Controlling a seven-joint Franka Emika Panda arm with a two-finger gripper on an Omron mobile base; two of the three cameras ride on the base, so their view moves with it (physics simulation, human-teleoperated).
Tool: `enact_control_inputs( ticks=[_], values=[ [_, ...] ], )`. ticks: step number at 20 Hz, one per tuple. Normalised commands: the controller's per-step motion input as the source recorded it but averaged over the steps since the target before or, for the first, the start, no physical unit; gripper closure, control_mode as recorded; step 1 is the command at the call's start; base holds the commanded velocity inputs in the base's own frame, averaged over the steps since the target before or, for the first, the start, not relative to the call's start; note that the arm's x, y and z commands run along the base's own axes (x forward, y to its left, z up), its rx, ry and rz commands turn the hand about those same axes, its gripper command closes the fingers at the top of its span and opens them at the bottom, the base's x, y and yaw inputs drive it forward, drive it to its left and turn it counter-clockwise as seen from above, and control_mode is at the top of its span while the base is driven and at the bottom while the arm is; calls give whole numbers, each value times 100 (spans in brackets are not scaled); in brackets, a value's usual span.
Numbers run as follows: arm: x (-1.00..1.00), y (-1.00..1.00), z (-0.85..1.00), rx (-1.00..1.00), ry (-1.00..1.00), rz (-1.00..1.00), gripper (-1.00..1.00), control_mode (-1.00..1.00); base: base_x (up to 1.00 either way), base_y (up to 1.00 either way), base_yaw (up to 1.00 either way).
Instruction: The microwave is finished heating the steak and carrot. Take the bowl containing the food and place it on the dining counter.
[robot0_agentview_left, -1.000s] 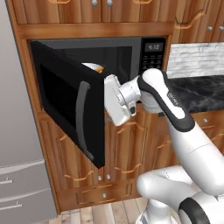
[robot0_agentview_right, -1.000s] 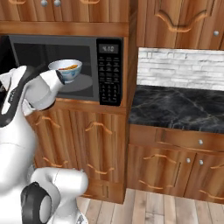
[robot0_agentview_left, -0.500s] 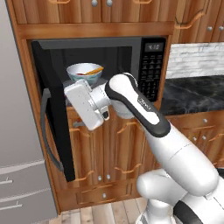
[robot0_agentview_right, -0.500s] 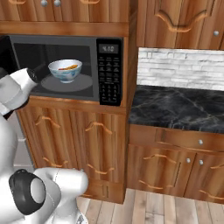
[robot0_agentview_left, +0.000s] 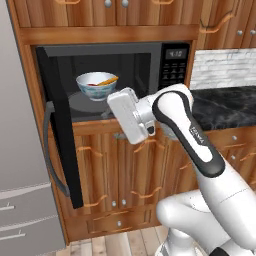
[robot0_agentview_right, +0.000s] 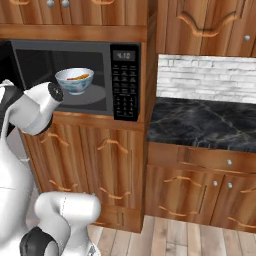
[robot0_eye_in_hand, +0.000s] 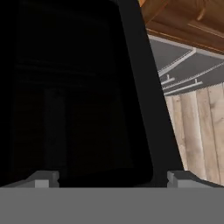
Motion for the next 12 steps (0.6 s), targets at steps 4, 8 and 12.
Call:
enact_control_inputs(
  ticks=[4, 8, 12],
  values=[
    [4, -100, 7, -9, -13, -31, -100, -100, 0, 0, 0],
    [9, -100, 32, -11, -6, -33, -100, -100, 0, 0, 0],
    [30, -98, 56, -12, 0, -42, -100, -100, 0, 0, 0]
  ],
)
